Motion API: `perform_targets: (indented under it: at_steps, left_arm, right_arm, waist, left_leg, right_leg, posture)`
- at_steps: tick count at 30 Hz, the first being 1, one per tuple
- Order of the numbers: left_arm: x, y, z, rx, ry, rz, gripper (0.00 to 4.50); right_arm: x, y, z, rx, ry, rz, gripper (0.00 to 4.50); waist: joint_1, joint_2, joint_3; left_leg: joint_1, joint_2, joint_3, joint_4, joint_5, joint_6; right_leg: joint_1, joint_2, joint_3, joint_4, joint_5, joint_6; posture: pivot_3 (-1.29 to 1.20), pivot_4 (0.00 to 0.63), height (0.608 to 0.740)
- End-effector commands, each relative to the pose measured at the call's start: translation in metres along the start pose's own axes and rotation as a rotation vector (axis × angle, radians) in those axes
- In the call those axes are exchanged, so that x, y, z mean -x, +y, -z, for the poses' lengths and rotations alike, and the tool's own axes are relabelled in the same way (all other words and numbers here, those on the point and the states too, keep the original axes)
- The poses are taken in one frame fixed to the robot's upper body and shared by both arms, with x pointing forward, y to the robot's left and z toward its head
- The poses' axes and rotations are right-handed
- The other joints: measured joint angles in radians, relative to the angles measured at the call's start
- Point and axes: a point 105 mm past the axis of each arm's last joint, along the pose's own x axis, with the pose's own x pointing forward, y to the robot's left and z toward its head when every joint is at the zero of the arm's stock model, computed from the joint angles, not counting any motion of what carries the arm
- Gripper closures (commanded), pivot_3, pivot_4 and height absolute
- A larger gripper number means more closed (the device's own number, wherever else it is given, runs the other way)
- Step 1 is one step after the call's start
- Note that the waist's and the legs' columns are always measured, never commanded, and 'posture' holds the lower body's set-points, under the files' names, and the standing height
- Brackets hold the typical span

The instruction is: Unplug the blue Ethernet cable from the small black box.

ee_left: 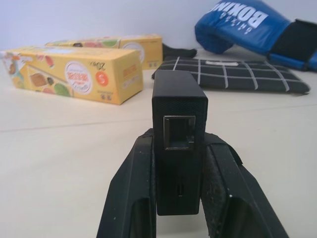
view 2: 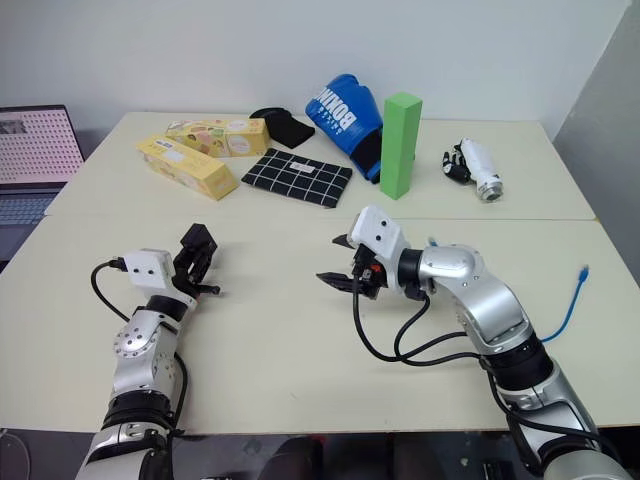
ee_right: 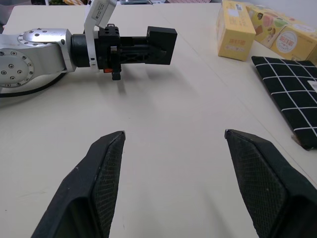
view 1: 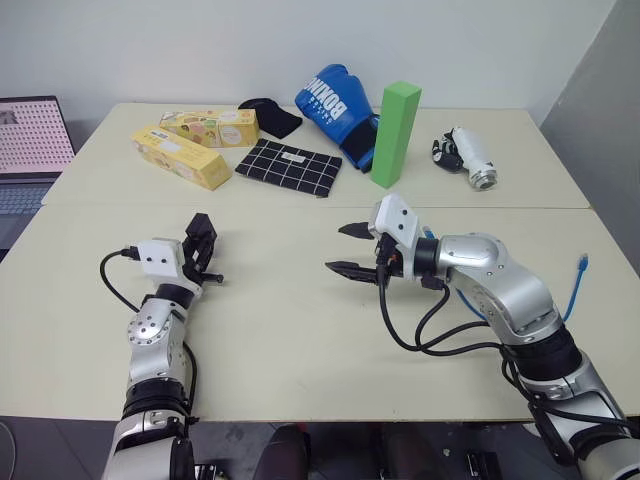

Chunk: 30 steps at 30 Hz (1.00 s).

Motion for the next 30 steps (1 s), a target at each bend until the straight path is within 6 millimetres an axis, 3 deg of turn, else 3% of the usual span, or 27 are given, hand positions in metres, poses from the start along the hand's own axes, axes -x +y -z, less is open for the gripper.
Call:
perform_targets:
  at_steps: [1,11,16,20,30]
  left_arm:
    - [0.0,0.0,-0.001,-0.007,-0.022,0.003,2.83]
    - [0.014,-0.001,0.008,0.007,0.032,-0.001,0.74]
    - [0.033,-0.004,0.005,-0.034,0.09,0.025,0.74]
    - [0.051,-0.009,0.001,-0.118,0.188,0.106,0.74]
    - [0.074,-0.005,-0.064,-0.202,0.201,0.363,0.74]
  right_arm:
    - [0.0,0.003,-0.011,0.045,-0.027,-0.015,1.06]
    - [0.004,0.0,-0.007,0.035,-0.005,0.021,1.06]
    - [0.011,-0.008,-0.002,-0.026,-0.007,0.078,1.06]
    - [0.037,-0.014,0.017,-0.12,0.022,0.107,1.06]
    - [0.106,-0.045,0.035,-0.149,0.127,0.215,1.06]
  waist:
    - [-0.001,0.0,0.0]
    - [-0.002,0.0,0.0]
    - [-0.008,0.0,0.0]
    - [-0.004,0.0,0.0]
    - [-0.003,0.0,0.0]
  left_leg:
    - [0.0,0.0,0.0,0.0,0.0,0.0]
    - [0.001,0.001,0.0,0.0,0.0,0.0]
    - [0.002,0.002,0.001,-0.001,0.0,0.0]
    - [0.002,0.002,0.0,-0.001,0.0,0.0]
    - [0.003,0.002,0.001,-0.001,0.0,0.0]
  right_leg:
    - [0.0,0.0,0.0,0.0,0.0,0.0]
    - [0.0,0.0,0.001,0.001,0.0,0.0]
    - [0.0,0.0,0.002,0.001,0.0,0.0]
    - [0.0,0.0,0.002,0.001,0.0,0.0]
    - [0.001,0.002,0.002,0.002,0.0,0.0]
  posture:
    - [0.0,0.15,0.74]
    - [0.0,0.15,0.74]
    - [0.0,0.15,0.74]
    - [0.0,0.15,0.74]
    - [0.0,0.15,0.74]
